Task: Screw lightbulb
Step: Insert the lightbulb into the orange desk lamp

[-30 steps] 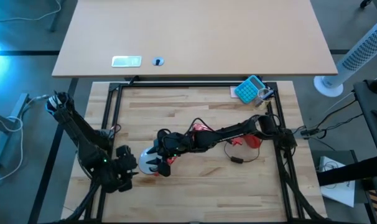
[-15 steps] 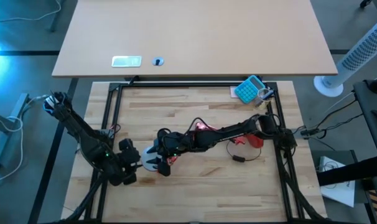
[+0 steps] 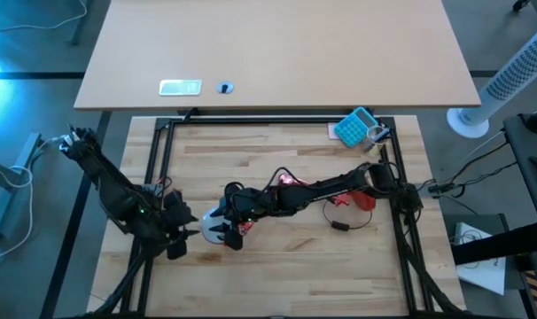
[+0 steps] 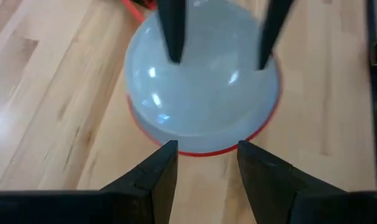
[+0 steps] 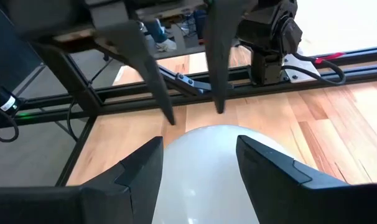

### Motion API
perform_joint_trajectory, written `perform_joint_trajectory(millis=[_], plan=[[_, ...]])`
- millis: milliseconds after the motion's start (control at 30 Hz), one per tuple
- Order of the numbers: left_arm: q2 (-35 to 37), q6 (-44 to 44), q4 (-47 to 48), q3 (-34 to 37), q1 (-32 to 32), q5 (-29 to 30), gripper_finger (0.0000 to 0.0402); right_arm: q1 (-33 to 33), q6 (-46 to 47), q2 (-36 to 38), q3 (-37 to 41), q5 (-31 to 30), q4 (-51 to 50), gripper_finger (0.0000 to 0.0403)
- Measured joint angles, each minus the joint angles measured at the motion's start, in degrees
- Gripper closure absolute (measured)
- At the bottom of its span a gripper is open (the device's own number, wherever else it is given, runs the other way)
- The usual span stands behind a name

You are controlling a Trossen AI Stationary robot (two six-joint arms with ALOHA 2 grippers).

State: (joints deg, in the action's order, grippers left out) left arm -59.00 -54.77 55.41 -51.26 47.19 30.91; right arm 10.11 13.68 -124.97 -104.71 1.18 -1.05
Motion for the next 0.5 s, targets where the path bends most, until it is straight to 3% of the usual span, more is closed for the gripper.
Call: perform_joint_trajectory(millis=[233, 500], plan=[[-2.2, 0.8, -0.3, 0.2, 0.0, 2.4, 0.0244, 0.0, 0.7, 0.1, 0.0, 0.1, -0.1, 0.0204], [-2.7, -6.3, 2.2, 0.3, -0.1, 3.1, 0.0244, 0.1, 0.4, 0.1, 0.0, 0.3, -0.4, 0.0204]])
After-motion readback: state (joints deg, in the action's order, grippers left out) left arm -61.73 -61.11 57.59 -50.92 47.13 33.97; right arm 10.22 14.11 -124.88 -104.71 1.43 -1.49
